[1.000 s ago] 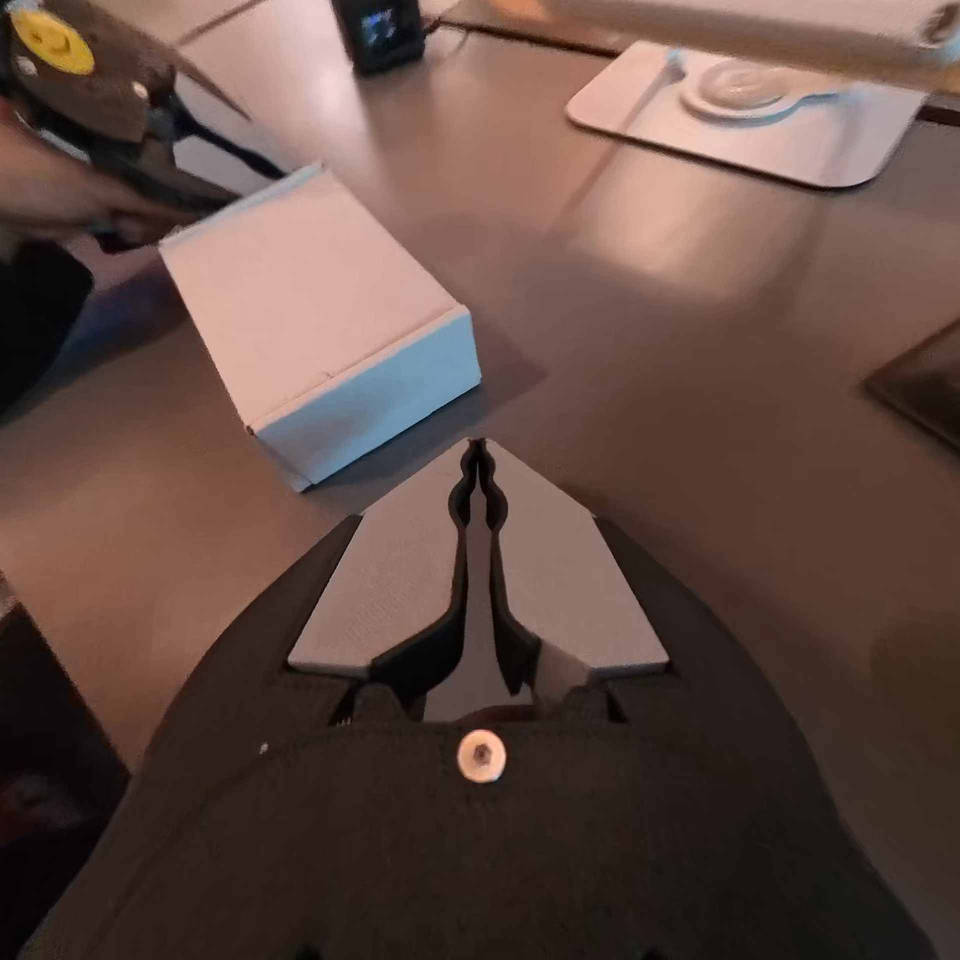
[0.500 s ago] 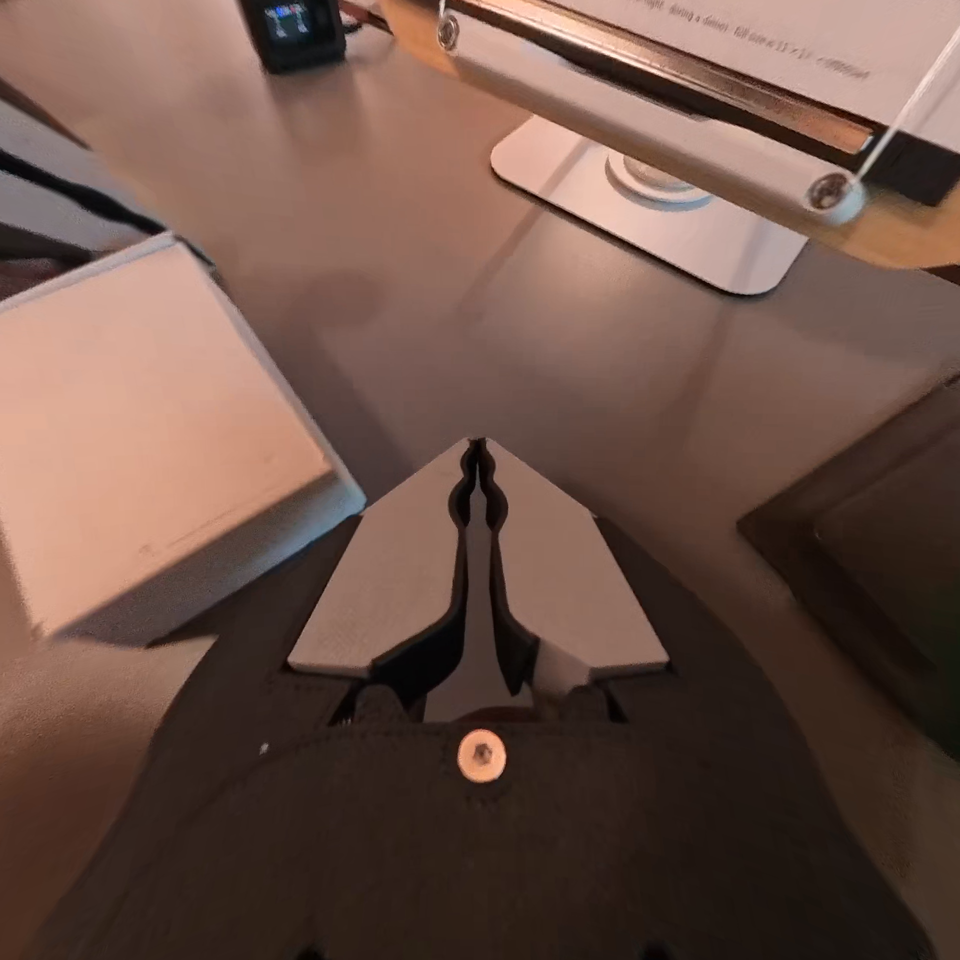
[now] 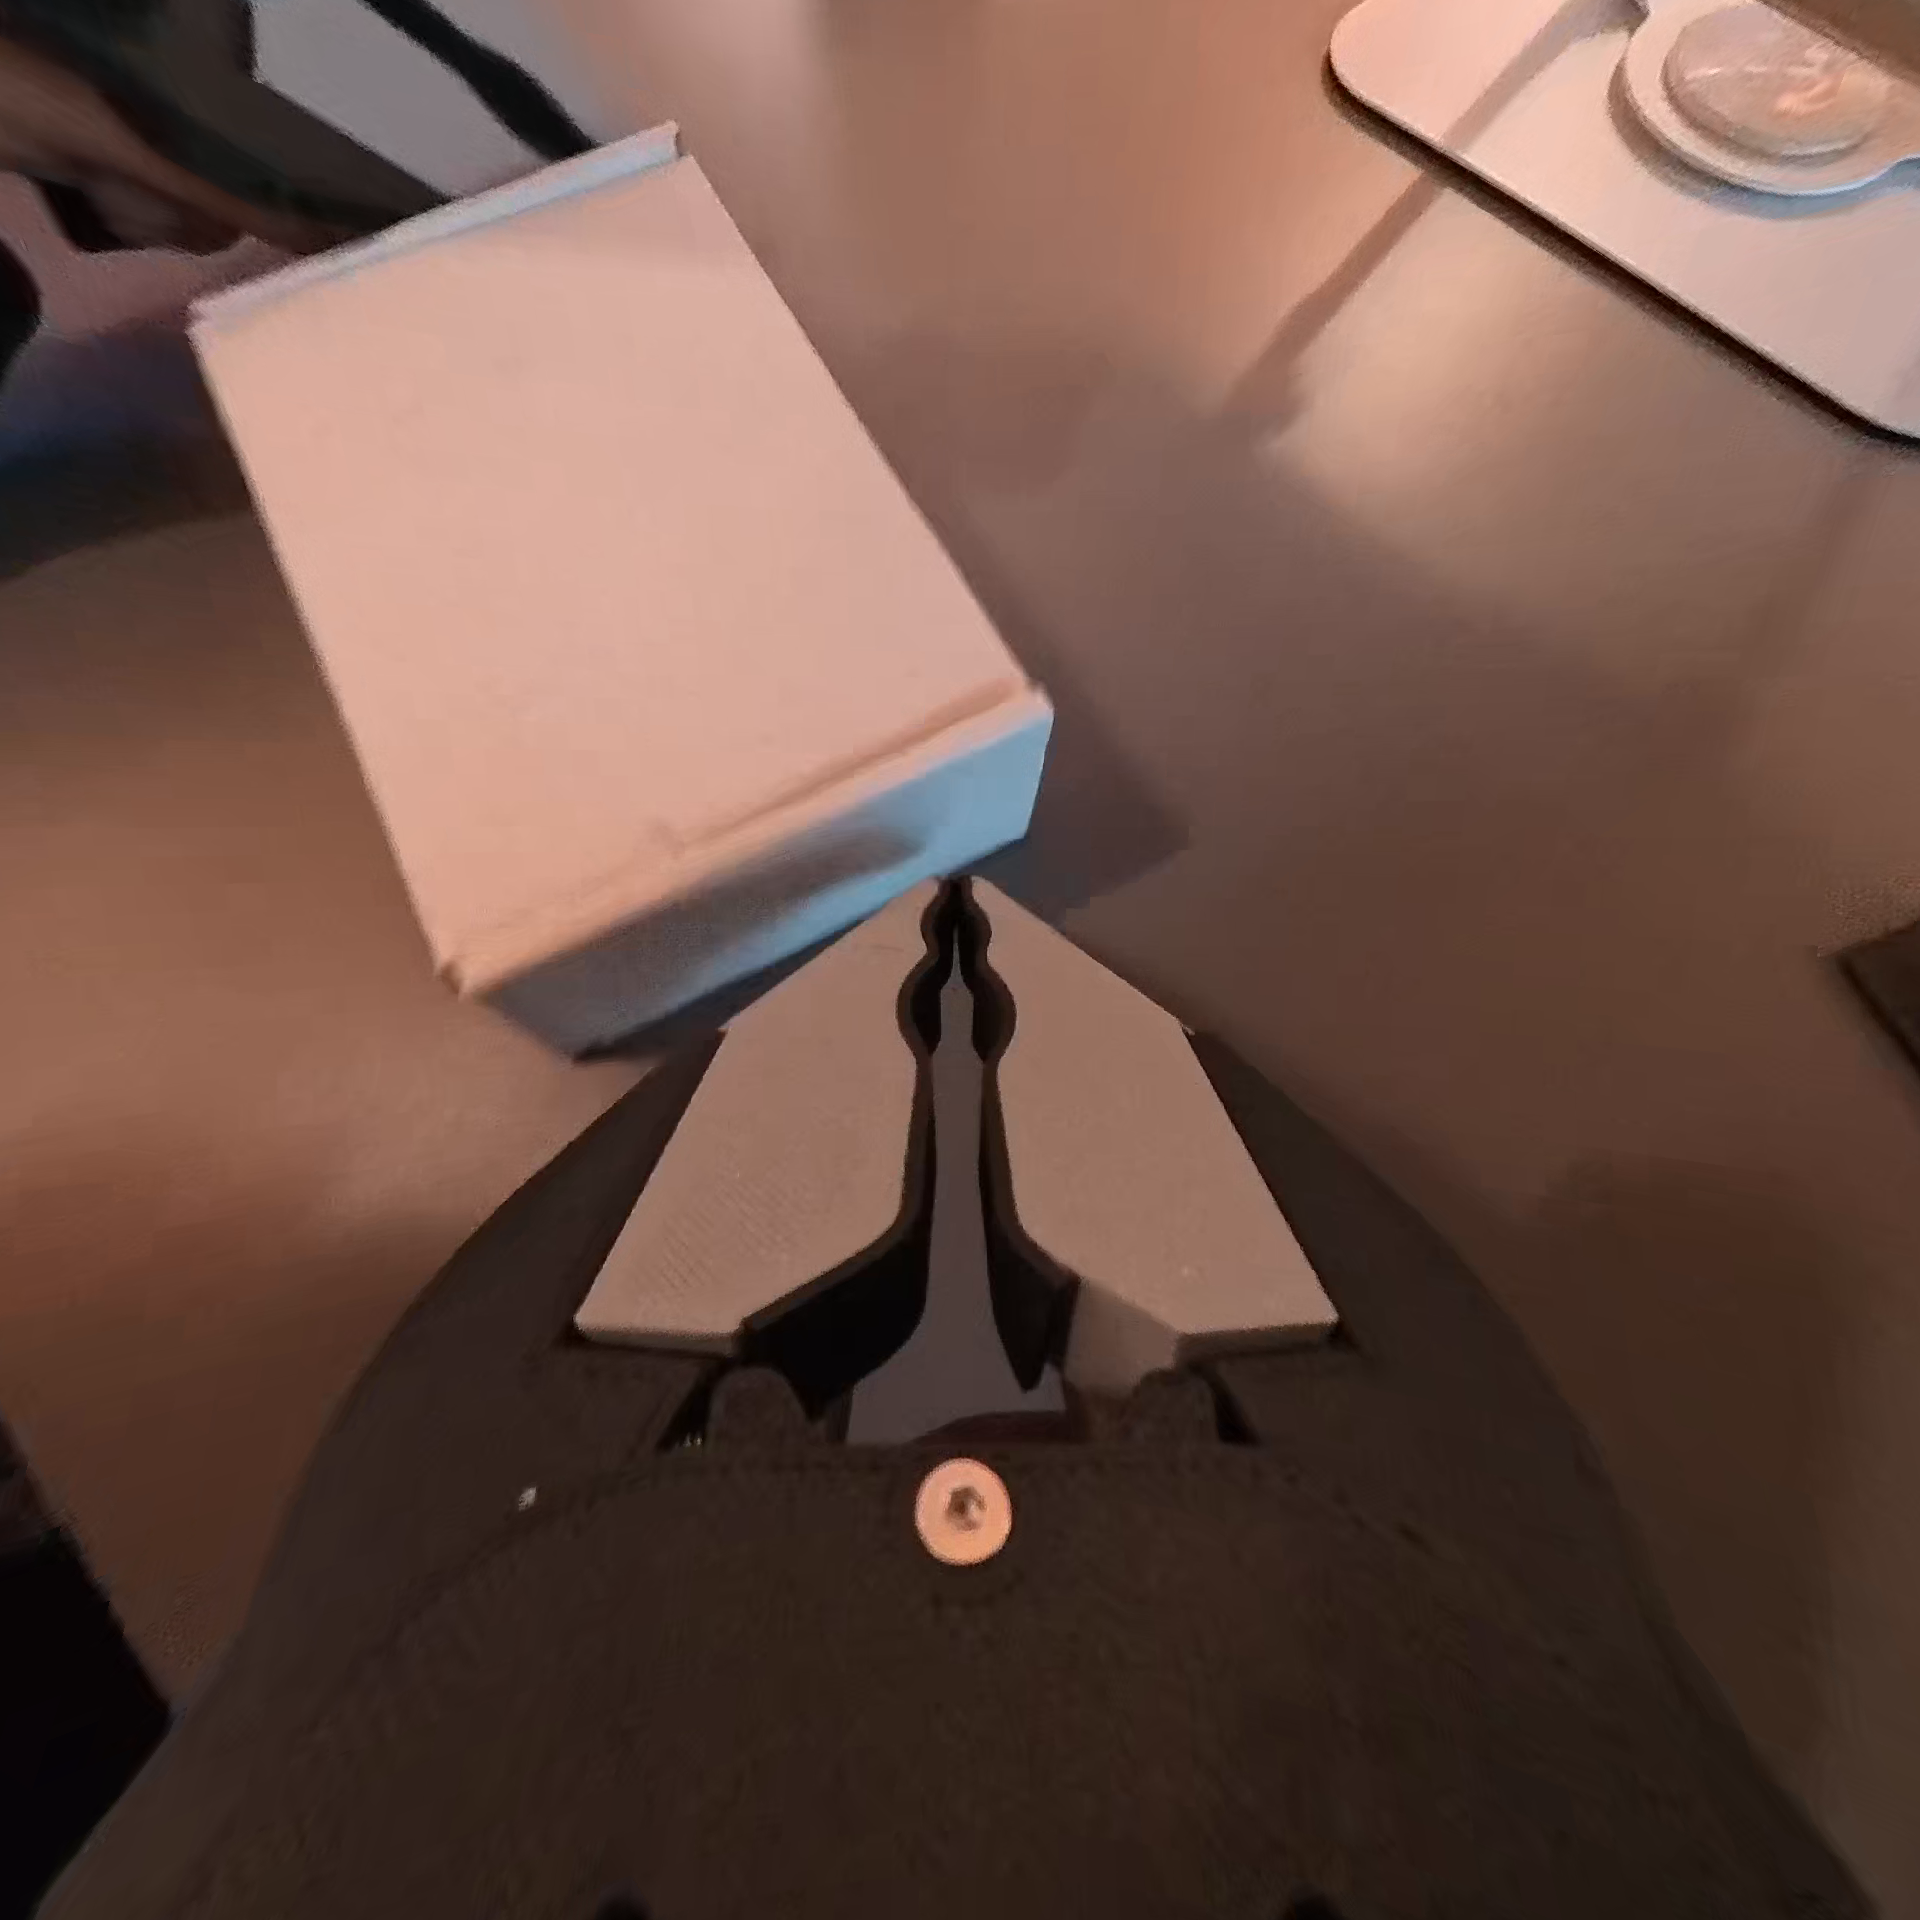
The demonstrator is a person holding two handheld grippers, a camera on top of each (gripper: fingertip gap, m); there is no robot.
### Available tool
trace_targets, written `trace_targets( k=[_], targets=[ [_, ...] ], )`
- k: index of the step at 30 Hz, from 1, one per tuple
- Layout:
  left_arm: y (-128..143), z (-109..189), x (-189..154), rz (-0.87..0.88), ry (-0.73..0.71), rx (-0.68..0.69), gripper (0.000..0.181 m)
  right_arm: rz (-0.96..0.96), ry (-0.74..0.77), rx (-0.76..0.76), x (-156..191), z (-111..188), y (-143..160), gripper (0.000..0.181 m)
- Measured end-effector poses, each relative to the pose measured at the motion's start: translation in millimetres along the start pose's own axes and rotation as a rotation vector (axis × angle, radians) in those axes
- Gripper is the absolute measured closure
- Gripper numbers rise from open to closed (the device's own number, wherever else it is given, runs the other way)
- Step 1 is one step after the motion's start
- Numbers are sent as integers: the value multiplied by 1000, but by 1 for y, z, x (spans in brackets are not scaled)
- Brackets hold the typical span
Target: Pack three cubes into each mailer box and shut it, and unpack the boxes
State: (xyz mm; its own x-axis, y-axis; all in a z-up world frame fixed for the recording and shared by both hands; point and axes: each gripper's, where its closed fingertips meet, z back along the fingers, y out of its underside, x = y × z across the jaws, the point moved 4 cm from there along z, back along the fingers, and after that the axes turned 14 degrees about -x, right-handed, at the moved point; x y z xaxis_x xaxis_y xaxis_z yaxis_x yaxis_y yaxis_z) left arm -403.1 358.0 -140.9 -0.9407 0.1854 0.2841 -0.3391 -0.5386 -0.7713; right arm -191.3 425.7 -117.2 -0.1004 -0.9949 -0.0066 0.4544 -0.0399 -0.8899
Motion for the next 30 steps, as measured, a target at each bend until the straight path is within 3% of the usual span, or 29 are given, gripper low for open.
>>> trace_targets(
  k=[7,11,13,15,17,20,30],
  targets=[
    [-3,-3,-3,61,31,-31,181,103,133,45,-49,-51,-31,181],
    [-1,-3,24,86,-119,-56,181,138,233,-56,-83,-68,-65,176],
    [1,-3,38,110,-197,-68,165,109,263,-141,-94,-75,-74,170],
    [3,-4,49,132,-270,-81,158,71,274,-224,-101,-81,-72,165],
    [4,-4,56,161,-310,-104,149,65,287,-225,-105,-84,-64,155],
    [2,-4,59,184,-342,-124,147,105,290,-226,-104,-81,-57,154],
    [-13,-6,54,131,-371,-205,166,50,231,-246,-97,-83,-58,156]
  ],
)
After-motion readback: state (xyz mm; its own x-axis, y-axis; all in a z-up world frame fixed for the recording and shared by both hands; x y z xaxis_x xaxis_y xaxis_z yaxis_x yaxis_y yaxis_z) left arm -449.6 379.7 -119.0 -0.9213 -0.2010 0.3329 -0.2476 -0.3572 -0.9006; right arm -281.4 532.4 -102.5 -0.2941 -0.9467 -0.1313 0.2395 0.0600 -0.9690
